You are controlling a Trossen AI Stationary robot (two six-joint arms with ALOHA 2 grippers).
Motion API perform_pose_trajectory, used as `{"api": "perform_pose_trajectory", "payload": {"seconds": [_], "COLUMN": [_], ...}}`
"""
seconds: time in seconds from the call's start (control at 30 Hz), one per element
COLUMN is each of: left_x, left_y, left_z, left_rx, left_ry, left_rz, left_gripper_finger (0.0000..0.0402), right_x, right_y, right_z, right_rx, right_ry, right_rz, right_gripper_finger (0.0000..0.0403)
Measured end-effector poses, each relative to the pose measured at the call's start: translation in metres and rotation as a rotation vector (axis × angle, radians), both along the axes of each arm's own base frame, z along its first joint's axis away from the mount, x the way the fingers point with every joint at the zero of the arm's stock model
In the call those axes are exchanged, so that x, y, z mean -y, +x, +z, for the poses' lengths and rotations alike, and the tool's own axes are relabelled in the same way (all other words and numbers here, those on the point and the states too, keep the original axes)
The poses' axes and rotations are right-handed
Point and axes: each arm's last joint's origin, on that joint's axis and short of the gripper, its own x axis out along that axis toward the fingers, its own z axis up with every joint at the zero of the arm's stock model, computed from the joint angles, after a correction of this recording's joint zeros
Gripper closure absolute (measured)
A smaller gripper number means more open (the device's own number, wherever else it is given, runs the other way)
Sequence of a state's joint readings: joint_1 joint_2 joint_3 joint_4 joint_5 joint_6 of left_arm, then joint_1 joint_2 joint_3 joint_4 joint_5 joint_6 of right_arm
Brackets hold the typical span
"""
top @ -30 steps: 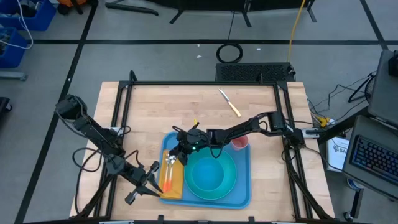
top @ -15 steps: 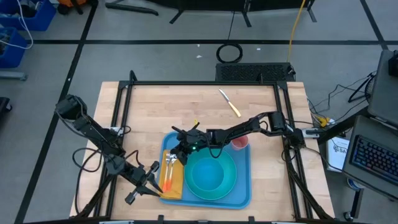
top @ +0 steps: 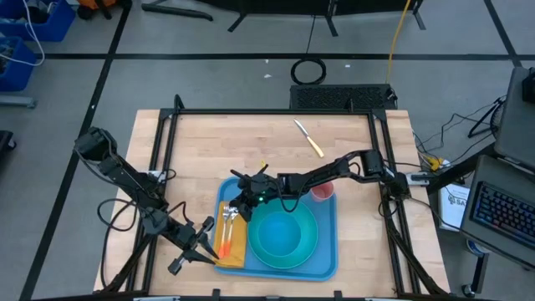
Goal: Set up tray
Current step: Put the orange spoon on the blue tray to the right of the orange fork
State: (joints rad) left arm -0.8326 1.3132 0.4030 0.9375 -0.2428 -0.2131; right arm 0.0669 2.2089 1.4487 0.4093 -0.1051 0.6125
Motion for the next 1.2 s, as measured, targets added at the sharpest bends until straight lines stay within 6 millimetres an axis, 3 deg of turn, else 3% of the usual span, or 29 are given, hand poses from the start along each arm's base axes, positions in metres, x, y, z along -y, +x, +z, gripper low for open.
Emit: {"api": "perform_pose_trajectory", "payload": {"seconds": [0.73,1.2], "left_x": [0.0,-0.0001], "left_y": [0.0,0.0], "left_z": [0.0,0.0], "left_rx": [0.0,0.0], "left_ry": [0.0,0.0], "left_rz": [0.002,0.002], "left_gripper_finger": [0.033,0.033], "right_x": [0.0011,0.002], "right_y": [-0.0007,-0.0013], "right_z": [-0.0016,-0.0026], "right_rx": [-0.015,-0.009], "right_ry": [-0.014,-0.053], "right_rz": [0.006,0.077], "right_gripper_finger": [0.0389,0.034]}}
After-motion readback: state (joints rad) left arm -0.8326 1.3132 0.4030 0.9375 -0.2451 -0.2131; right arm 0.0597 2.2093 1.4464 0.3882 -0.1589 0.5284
